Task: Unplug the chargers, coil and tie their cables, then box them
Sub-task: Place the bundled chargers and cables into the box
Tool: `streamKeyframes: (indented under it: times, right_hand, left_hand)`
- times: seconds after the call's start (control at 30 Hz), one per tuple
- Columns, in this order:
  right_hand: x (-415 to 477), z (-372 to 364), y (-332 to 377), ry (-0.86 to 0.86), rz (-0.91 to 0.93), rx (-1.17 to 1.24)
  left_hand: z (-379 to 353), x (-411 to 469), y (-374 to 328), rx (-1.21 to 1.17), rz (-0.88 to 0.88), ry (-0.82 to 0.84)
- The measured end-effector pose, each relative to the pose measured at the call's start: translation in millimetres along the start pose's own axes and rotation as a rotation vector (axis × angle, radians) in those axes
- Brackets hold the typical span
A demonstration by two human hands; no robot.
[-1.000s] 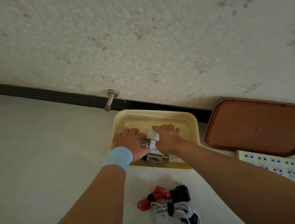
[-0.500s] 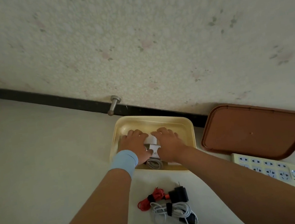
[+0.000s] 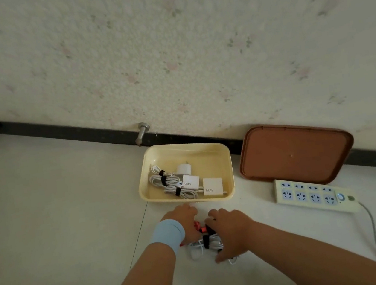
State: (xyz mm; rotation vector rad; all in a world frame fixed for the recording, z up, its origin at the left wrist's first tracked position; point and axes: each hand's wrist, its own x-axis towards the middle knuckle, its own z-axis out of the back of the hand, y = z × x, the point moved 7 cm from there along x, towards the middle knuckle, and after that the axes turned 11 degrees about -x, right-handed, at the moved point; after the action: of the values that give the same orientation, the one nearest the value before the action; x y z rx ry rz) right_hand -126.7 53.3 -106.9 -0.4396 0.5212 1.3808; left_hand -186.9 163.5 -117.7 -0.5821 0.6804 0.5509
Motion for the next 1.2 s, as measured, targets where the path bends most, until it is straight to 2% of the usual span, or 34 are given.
streamKeyframes:
  times: [0.23, 0.43, 0.53, 0.67, 0.77, 0.9, 1.03, 1.2]
  right_hand:
    - [8.7, -40.9, 5.2, 0.066, -0.12, -0.005]
    - [24.9, -47.1, 4.7, 0.005, -0.144, 0.16]
    - [27.3, -47.5, -0.3, -0.013, -0.116, 0.237]
    - [21.7, -31.5, -5.0, 0.067, -0.05, 0.332]
    - [16.3, 3.0, -13.7, 0.118, 0.003, 0.397]
    - [16.0, 56.9, -36.1, 0.019, -0.027, 0.456]
    - [30.7, 84.3, -64.3, -0.108, -0.077, 0.487]
    - [63.8, 85.2, -108.0, -0.214, -0.268, 0.385]
  left_hand:
    - [-28.0, 12.0, 6.8, 0.152, 0.04, 0.088]
    - [-25.9, 22.2, 4.3, 0.086, 0.067, 0.112]
    - [-22.5, 19.0, -1.3, 0.021, 0.06, 0.152]
    - [-11.0, 8.8, 0.4, -0.13, 0.123, 0.252]
    - [27.6, -0.5, -4.2, -0.073, 0.079, 0.277]
    - [90.8, -5.3, -6.7, -0.128, 0.042, 0.168]
    - [129.3, 5.6, -5.3, -0.313, 0.02, 0.002]
    - [146.7, 43.4, -7.9, -0.356, -0.099, -0.326]
